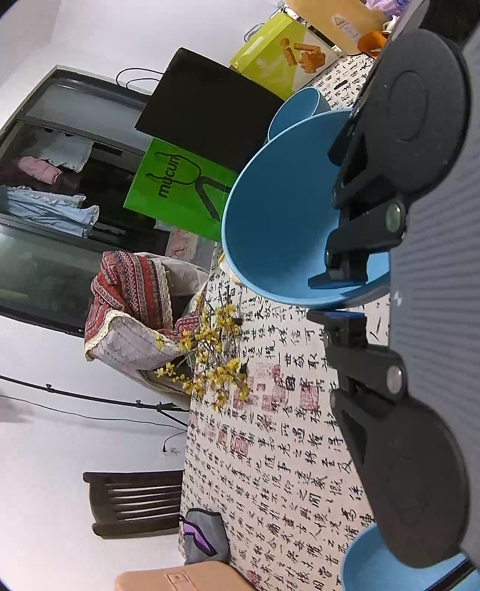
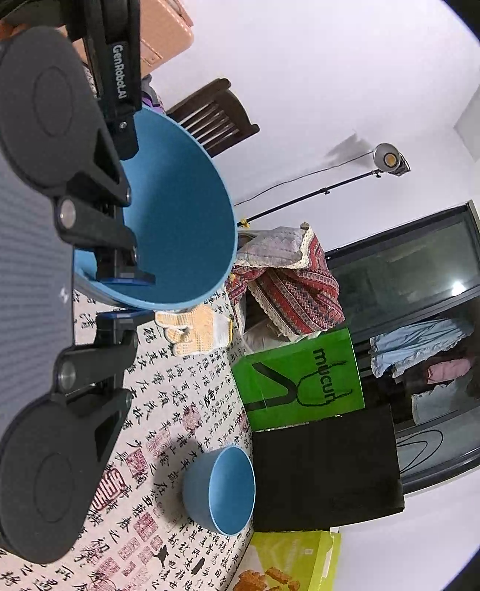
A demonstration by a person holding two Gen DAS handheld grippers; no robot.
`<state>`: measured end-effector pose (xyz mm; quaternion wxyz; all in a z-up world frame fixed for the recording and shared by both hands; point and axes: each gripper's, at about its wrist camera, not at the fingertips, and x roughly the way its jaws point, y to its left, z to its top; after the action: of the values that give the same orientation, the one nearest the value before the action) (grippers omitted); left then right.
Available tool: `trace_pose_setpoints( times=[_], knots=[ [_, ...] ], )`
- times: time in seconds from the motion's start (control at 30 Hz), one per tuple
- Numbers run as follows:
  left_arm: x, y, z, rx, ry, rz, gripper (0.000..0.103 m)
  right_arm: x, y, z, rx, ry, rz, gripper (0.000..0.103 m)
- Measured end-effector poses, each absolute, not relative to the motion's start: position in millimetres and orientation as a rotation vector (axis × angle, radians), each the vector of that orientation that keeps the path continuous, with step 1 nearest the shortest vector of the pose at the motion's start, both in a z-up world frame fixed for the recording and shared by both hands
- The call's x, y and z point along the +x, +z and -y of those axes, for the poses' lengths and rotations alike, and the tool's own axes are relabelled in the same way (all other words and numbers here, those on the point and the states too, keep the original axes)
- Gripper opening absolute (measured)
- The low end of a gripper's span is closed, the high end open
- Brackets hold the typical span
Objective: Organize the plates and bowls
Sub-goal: 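Carry the held blue bowl toward the pink suitcase and first blue bowl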
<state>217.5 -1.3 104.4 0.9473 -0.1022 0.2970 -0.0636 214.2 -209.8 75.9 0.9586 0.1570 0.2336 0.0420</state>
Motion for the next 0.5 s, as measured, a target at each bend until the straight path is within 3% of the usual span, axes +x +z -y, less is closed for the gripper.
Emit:
trace_pose_setpoints(
  times=[0.5],
  knots=[
    [202, 97, -42, -0.247, -0.135, -0.592, 0.011, 197, 70, 170, 0.313, 0.104, -0.478, 0.013]
  ],
)
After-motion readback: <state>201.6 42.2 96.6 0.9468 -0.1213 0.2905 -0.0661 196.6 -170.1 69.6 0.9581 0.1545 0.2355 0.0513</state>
